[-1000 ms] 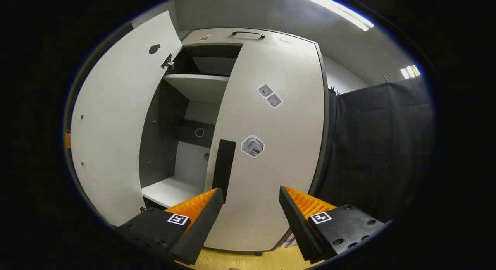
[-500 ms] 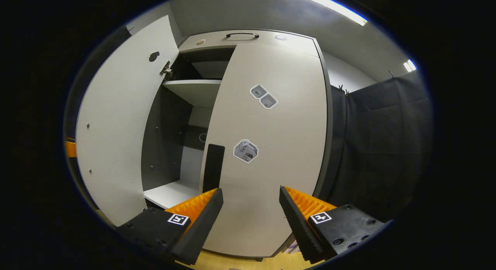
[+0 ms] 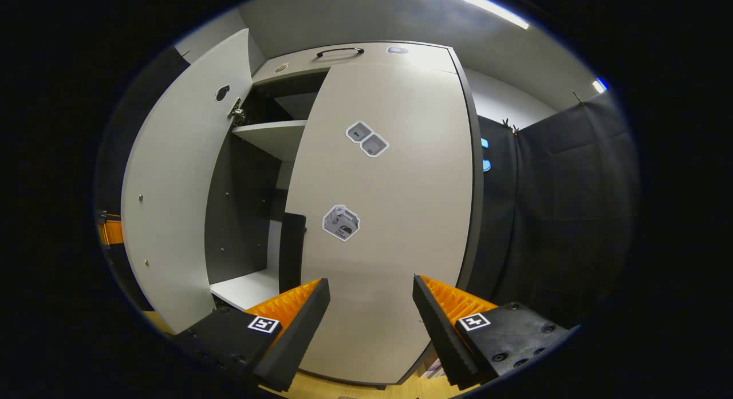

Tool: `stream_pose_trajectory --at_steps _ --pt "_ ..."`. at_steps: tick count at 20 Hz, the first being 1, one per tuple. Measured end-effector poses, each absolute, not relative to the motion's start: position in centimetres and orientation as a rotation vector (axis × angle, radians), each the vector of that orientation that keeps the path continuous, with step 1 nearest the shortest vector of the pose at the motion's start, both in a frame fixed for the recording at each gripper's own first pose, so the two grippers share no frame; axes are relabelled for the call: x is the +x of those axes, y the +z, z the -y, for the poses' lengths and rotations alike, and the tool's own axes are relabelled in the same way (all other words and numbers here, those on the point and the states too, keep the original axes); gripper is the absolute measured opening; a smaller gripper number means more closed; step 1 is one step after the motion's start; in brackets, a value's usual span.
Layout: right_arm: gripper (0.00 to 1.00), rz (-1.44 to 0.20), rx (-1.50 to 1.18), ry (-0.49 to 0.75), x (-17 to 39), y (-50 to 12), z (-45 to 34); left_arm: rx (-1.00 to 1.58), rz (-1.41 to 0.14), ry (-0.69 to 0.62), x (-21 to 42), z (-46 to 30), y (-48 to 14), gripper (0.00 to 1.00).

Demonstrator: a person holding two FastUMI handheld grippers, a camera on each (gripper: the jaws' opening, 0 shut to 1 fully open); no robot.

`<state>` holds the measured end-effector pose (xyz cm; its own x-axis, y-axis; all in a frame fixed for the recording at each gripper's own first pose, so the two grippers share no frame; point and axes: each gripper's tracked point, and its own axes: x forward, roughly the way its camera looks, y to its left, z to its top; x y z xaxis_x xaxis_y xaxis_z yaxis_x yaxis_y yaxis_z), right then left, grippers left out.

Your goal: Grasp the bottle in the cabinet with the left hand and place it on the coaster, then close the right door with the right hand and the left door with the left hand.

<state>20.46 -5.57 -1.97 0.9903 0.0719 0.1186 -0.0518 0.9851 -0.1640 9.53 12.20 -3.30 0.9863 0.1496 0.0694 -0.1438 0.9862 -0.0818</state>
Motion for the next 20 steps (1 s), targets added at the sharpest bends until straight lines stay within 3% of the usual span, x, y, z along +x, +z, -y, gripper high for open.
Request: stream_pose_trajectory --at_steps 2,3,6,7,8,20 --pt "0.97 0.139 -0.169 0.073 20.5 -1.6 5.8 -0.058 0.079 0.128 10.6 -11.0 -3.2 0.97" --pt "0.97 0.145 -0.173 0.077 20.6 -1.5 5.8 -0.052 0.079 0.115 11.2 -10.3 -3.2 0.92" --pt "0.97 0.145 -0.168 0.094 20.7 -1.5 6.1 -0.034 0.077 0.102 12.9 -8.3 -3.2 0.93" --pt "0.97 0.14 -0.165 0.1 20.7 -1.6 6.2 -0.012 0.077 0.105 13.3 -7.8 -3.1 0.89" --pt "0.97 0.14 -0.164 0.103 20.6 -1.6 6.3 0.015 0.079 0.11 13.6 -7.5 -3.1 0.93" --pt "0.97 0.145 -0.175 0.075 19.1 -1.3 8.4 0.115 0.085 0.178 15.9 -4.7 -2.6 0.93"
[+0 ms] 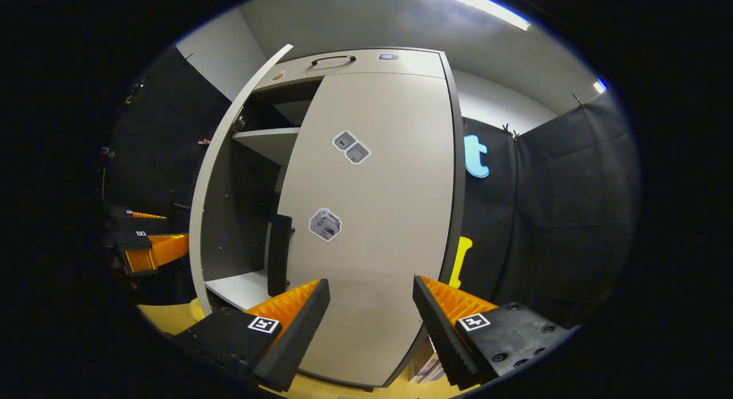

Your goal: Grasp the bottle in the cabinet with the left hand and place it on the coaster, then close the right door with the right hand and the left door with the left hand.

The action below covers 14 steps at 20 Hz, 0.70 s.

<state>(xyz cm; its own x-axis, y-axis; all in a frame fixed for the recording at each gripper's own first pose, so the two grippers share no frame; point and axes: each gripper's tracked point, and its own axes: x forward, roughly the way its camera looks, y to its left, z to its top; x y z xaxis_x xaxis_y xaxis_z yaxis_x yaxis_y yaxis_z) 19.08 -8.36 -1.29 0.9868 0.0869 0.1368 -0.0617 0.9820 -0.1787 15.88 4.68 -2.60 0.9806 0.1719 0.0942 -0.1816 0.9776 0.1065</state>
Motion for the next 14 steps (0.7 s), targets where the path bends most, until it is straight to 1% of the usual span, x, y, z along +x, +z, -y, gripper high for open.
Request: stream_pose_trajectory --at_steps 1,2,3,4,5,9,14 --pt "0.97 0.147 -0.174 0.072 18.9 -1.2 8.6 0.101 0.092 0.162 15.8 -4.1 -2.3 0.89" --pt "0.97 0.15 -0.174 0.069 18.7 -1.0 8.8 0.089 0.096 0.146 15.9 -3.3 -2.1 0.89" --pt "0.97 0.152 -0.173 0.066 18.5 -0.9 8.9 0.087 0.097 0.143 15.5 -3.1 -1.7 0.93" --pt "0.97 0.153 -0.168 0.067 18.2 -0.8 8.8 0.091 0.094 0.142 15.0 -3.2 -1.5 0.89" --pt "0.97 0.155 -0.163 0.071 17.8 -0.6 8.6 0.093 0.092 0.139 14.7 -3.1 -1.4 0.92" --pt "0.97 0.158 -0.169 0.074 16.4 -0.4 7.4 0.033 0.088 0.095 12.9 -2.6 -1.7 0.92" --pt "0.97 0.142 -0.167 0.049 15.0 -0.9 5.9 0.034 0.092 0.065 11.7 -3.6 -1.4 0.91"
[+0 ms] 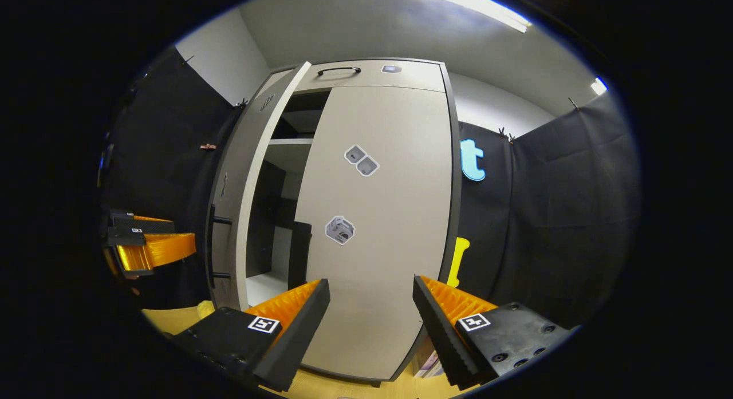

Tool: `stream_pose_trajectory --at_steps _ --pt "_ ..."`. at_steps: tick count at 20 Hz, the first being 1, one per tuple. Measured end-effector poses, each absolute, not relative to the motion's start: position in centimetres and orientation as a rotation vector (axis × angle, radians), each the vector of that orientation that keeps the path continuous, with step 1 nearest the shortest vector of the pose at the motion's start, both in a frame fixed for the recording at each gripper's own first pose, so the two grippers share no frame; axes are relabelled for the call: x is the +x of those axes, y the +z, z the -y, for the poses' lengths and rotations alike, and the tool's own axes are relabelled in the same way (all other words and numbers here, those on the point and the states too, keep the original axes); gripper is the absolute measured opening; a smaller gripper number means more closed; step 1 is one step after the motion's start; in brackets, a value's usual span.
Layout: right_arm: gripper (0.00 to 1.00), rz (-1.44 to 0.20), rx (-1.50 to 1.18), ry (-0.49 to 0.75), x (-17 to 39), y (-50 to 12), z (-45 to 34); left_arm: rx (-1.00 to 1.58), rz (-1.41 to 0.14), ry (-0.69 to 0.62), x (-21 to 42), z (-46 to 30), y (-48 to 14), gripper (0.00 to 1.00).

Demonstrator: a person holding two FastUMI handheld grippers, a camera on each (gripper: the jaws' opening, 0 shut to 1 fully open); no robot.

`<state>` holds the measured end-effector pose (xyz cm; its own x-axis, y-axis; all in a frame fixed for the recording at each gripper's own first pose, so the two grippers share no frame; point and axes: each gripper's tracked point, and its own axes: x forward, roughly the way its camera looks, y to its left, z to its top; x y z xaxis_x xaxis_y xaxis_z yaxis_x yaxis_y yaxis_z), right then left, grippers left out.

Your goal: Grasp the bottle in the cabinet with the left hand and place it on the coaster, then close the right door with the right hand and the left door with the left hand.

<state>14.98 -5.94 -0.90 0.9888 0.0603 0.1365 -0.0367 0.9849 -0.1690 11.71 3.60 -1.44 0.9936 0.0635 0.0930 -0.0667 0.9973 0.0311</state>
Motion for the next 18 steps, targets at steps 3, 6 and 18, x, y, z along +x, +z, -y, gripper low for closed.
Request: stream_pose_trajectory --at_steps 3,6,18 --pt "0.97 0.134 -0.153 0.023 14.3 -1.3 5.4 0.002 0.087 0.02 11.6 -3.8 -1.6 0.91" --pt "0.97 0.126 -0.156 -0.02 13.6 -1.5 5.3 -0.014 0.08 -0.017 11.7 -4.1 -1.9 0.91" --pt "0.97 0.188 -0.19 -0.099 11.4 0.3 4.0 -0.015 0.071 -0.122 12.2 -3.7 -2.1 0.94"
